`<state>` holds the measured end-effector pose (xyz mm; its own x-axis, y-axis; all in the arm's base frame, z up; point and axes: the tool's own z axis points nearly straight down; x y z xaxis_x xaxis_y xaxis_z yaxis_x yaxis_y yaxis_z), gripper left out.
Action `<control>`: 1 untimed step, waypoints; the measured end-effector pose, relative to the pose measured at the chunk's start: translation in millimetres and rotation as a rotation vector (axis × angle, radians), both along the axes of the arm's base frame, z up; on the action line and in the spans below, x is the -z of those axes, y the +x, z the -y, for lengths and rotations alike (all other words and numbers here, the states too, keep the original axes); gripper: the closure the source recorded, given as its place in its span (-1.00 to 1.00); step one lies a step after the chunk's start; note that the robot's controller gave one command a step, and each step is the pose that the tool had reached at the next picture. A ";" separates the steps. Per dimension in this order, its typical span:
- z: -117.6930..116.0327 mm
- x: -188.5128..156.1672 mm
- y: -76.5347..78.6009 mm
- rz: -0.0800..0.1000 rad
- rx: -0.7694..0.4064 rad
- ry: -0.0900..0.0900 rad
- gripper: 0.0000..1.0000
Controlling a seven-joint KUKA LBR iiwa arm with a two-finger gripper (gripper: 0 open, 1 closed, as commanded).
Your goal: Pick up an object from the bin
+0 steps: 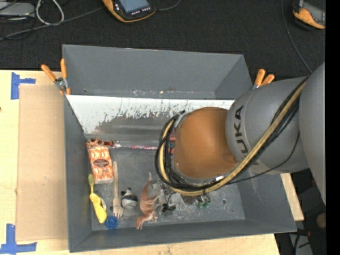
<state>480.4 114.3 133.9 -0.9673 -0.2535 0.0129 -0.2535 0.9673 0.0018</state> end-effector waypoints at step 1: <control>-14.9 -91.5 10.2 0.000 -0.033 0.001 1.00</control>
Offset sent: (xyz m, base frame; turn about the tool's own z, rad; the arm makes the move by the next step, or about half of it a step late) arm 0.0035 -0.0030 0.1453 -0.0092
